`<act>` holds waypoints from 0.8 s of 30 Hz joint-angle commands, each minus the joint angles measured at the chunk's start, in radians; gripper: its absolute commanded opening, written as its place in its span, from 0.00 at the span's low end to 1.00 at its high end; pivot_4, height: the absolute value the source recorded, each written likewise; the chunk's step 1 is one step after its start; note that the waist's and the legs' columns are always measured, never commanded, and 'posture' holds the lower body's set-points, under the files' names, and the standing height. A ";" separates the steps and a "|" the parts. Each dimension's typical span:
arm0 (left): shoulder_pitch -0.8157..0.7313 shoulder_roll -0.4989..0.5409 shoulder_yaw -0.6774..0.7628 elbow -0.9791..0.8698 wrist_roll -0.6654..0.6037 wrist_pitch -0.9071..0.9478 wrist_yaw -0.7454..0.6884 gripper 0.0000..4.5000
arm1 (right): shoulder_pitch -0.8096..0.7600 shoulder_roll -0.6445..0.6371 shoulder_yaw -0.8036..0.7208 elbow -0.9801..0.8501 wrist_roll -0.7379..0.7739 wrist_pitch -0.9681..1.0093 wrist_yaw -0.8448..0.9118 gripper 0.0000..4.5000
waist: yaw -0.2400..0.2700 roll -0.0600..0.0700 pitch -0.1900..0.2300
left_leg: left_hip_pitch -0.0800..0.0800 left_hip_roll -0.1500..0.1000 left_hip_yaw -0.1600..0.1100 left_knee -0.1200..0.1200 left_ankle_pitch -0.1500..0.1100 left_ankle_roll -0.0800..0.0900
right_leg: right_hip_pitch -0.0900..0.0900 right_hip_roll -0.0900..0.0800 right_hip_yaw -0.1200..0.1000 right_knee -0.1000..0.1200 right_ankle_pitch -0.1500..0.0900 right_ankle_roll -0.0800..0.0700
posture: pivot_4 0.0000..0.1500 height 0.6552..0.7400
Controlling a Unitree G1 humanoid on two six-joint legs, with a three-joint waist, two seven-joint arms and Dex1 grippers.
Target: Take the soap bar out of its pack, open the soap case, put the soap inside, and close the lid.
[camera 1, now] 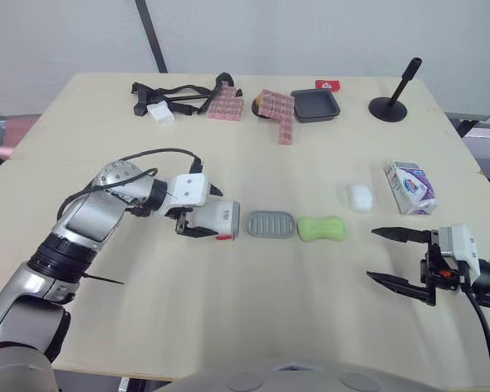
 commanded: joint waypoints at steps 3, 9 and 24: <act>0.086 -0.055 0.175 -0.112 -0.197 0.046 0.057 1.00 | -0.010 -0.034 -0.023 -0.027 0.001 0.020 -0.008 1.00 | 0.000 0.000 0.000 | -0.002 0.000 0.000 0.000 0.000 0.000 | 0.000 0.000 -0.001 0.000 0.000 0.000 | 1.00 0.97; 0.372 -0.060 0.331 -0.264 -0.288 0.023 0.128 1.00 | -0.047 -0.091 -0.012 -0.073 -0.030 0.085 -0.054 1.00 | -0.011 0.001 -0.001 | -0.003 0.001 0.000 0.000 0.000 0.000 | 0.000 0.000 -0.001 -0.001 0.000 0.000 | 1.00 0.97; 0.617 0.010 0.534 -0.058 -0.291 -0.230 0.014 1.00 | -0.487 -0.198 0.344 -0.198 -0.179 0.444 -0.141 1.00 | -0.022 0.001 -0.001 | 0.004 0.001 -0.001 0.000 0.001 0.002 | 0.000 0.000 -0.003 -0.001 0.000 0.000 | 1.00 0.97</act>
